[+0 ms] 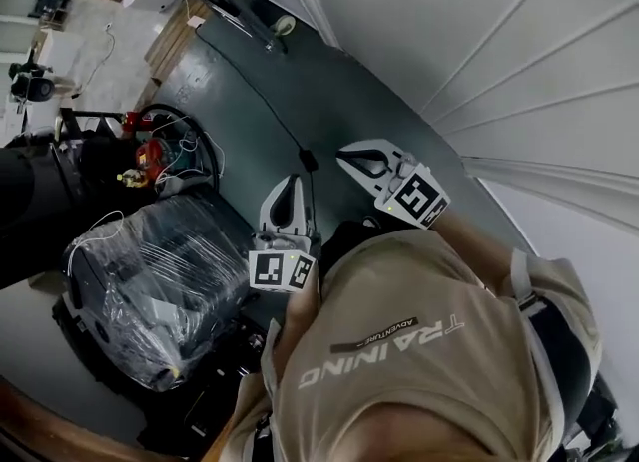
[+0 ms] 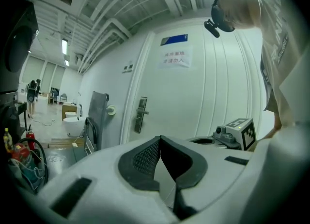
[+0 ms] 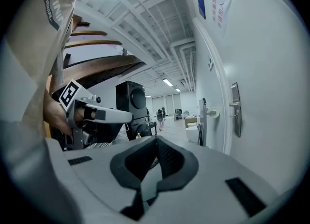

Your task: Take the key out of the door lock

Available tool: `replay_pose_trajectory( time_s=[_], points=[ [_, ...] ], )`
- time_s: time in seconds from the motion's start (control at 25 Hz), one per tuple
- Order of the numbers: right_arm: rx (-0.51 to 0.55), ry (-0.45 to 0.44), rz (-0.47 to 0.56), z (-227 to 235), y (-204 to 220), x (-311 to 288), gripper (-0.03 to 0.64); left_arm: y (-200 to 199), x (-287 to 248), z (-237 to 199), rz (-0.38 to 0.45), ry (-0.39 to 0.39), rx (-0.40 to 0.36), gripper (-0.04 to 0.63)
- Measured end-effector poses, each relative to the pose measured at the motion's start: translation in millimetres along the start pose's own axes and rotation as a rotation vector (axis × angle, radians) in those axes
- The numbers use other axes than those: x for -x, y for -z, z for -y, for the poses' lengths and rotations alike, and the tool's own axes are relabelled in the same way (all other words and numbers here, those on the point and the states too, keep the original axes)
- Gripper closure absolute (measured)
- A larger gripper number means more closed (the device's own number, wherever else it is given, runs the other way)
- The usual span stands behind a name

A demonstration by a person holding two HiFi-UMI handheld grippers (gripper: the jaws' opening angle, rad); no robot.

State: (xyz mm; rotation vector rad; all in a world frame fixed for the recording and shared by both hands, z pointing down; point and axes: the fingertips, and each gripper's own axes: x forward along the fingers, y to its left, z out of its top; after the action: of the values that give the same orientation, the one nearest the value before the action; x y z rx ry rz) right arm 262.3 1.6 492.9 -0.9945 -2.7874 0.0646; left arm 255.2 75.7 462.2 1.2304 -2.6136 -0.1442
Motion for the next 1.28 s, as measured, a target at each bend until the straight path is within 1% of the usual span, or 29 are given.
replay_pose_trajectory(
  time_s=[0.08,0.16,0.32,0.44,0.52,0.64,0.72,0.8,1.0,1.16,1.28],
  points=[
    [-0.019,0.001,0.002,6,5,3,0.603,7,-7,1,-0.037,0.011,-0.020,0.586],
    [-0.044,0.011,-0.008,12,14,8,0.603,10,-18,0,-0.055,0.017,-0.027,0.586],
    [-0.083,0.057,-0.061,32,34,18,0.603,7,-44,-5,-0.050,0.045,0.004,0.586],
    [-0.089,0.088,-0.094,47,38,14,0.603,0,-63,-16,-0.033,0.072,0.021,0.586],
    [-0.071,0.099,-0.103,51,32,1,0.603,-4,-71,-30,-0.016,0.088,0.035,0.586],
    [-0.005,0.102,-0.098,53,15,-26,0.603,0,-77,-54,-0.004,0.116,0.074,0.586],
    [0.018,0.103,-0.089,47,0,-42,0.603,1,-74,-66,-0.007,0.131,0.097,0.586],
    [0.030,0.105,-0.076,40,-17,-58,0.603,-7,-70,-78,0.014,0.140,0.100,0.586],
    [0.052,0.122,-0.045,30,-47,-101,0.603,-23,-60,-119,0.068,0.134,0.120,0.586],
    [0.107,0.154,-0.082,33,-44,-123,0.602,-9,-45,-145,0.085,0.118,0.155,0.586],
    [0.141,0.145,-0.080,24,-51,-143,0.603,-10,-32,-165,0.089,0.097,0.159,0.586]
  ],
)
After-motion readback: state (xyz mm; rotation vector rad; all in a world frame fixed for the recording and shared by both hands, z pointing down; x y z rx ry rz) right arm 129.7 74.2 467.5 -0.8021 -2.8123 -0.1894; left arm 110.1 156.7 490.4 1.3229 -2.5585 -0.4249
